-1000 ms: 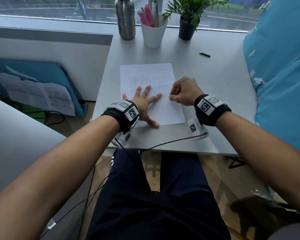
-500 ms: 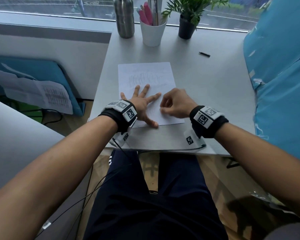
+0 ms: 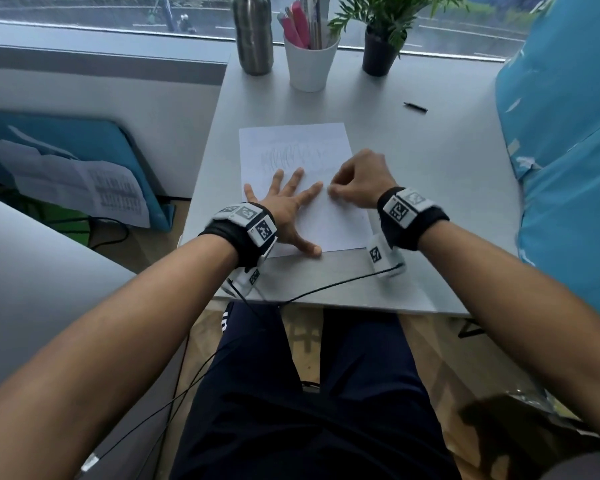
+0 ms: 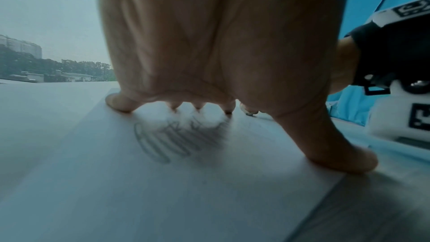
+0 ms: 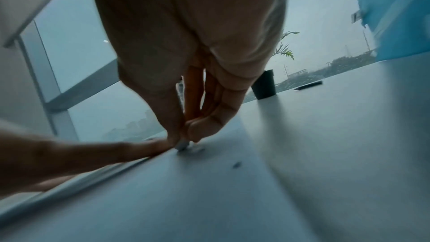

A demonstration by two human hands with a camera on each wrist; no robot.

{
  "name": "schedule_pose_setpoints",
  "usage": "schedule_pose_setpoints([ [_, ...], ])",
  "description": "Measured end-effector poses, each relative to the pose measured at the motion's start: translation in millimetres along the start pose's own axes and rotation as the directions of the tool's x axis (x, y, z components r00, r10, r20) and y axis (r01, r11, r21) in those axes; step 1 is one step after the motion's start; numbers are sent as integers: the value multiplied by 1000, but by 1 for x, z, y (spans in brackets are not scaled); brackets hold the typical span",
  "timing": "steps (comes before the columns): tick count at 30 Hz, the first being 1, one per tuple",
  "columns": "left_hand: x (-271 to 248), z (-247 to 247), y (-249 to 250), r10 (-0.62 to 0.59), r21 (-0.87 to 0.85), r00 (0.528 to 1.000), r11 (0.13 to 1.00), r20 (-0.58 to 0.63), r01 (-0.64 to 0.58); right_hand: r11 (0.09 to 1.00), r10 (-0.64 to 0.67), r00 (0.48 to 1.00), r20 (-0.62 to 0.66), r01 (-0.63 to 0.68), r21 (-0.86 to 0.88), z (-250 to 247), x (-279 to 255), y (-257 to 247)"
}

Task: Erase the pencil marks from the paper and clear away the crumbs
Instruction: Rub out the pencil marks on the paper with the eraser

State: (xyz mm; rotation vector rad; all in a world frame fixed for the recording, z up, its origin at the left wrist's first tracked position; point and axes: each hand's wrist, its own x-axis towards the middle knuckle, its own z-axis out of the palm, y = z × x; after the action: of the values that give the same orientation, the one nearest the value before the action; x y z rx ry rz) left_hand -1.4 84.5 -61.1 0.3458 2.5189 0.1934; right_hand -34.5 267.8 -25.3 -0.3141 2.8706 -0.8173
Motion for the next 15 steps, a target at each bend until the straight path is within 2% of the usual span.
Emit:
schedule_pose_setpoints([
  [1, 1, -1, 0, -2, 1, 1000, 1000, 0, 2, 1000, -24, 1000, 19, 24, 7, 5, -3, -4],
  [3, 2, 0, 1, -1, -7, 1000, 1000, 3, 1, 988, -153, 975, 162, 153, 12, 23, -23, -21],
  [4, 1, 1, 0, 3, -7, 1000, 1000, 2, -3, 984, -177, 962, 207, 175, 29, 25, -29, -24],
  [5, 1, 1, 0, 6, -10, 1000, 1000, 5, -6, 989, -150, 967, 205, 147, 27, 21, -25, -21],
  [8, -1, 0, 0, 4, -20, 1000, 1000, 4, -4, 998, 30, 999, 21, -31, 48, 4, -1, -4],
  [10, 1, 0, 0, 9, -19, 1000, 1000, 0, -9, 999, -11, 998, 59, 8, 50, 12, -9, -9],
  [12, 3, 2, 0, 11, -14, 1000, 1000, 2, -11, 990, -142, 970, 199, 136, 40, 25, -27, -22],
  [13, 2, 3, -1, 11, -12, 1000, 1000, 2, -11, 991, -137, 969, 204, 131, 40, 23, -26, -20],
  [15, 1, 3, 0, 8, -21, 1000, 1000, 2, -8, 999, -7, 996, 88, 3, 46, 10, -8, -8],
])
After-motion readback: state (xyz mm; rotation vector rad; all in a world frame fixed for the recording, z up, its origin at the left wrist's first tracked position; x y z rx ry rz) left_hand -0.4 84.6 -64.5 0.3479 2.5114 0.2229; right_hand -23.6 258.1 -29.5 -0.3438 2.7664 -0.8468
